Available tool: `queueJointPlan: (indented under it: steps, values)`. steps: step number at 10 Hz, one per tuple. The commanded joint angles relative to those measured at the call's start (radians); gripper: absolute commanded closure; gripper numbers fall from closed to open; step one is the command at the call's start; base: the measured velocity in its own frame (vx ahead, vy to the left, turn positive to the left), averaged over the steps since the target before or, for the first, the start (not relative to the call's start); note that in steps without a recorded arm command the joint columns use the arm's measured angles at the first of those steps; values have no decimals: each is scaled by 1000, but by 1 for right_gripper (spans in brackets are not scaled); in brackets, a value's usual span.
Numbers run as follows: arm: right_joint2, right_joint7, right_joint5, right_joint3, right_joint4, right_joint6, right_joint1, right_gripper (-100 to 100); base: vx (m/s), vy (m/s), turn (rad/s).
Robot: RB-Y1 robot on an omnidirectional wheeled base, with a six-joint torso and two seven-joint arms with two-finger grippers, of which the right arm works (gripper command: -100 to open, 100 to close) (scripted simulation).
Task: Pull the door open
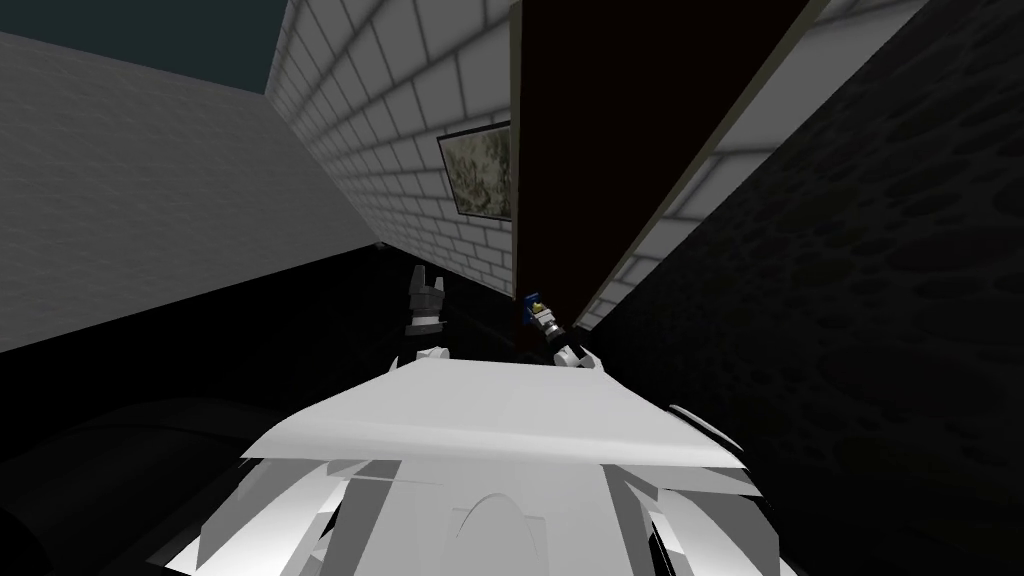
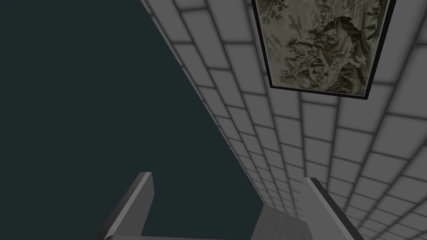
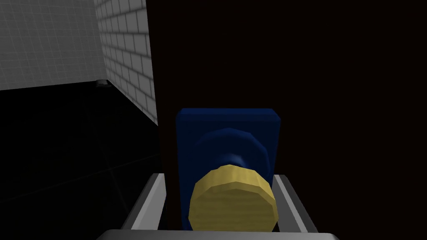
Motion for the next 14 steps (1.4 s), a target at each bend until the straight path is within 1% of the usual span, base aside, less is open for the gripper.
queueJointPlan:
  steps: [1, 2, 3, 5, 6, 8, 14]
  values:
    - [-1, -5, 6, 25, 3, -16, 13, 100, -14, 187, -57]
    - [-5, -7, 7, 28, 5, -24, 16, 100, -14, 140, -74]
    - [-5, -7, 7, 28, 5, -24, 16, 100, -1, 59, -23]
    - [-5, -7, 7, 28, 5, -24, 16, 100, 3, -11, 22]
    - [-11, -10, 8, 32, 8, -34, 20, 100, 0, 8, -4]
    - [-11, -10, 8, 32, 8, -34, 20, 100, -6, 32, -16]
    - [-11, -10, 8, 32, 8, -34, 20, 100, 4, 2, 1]
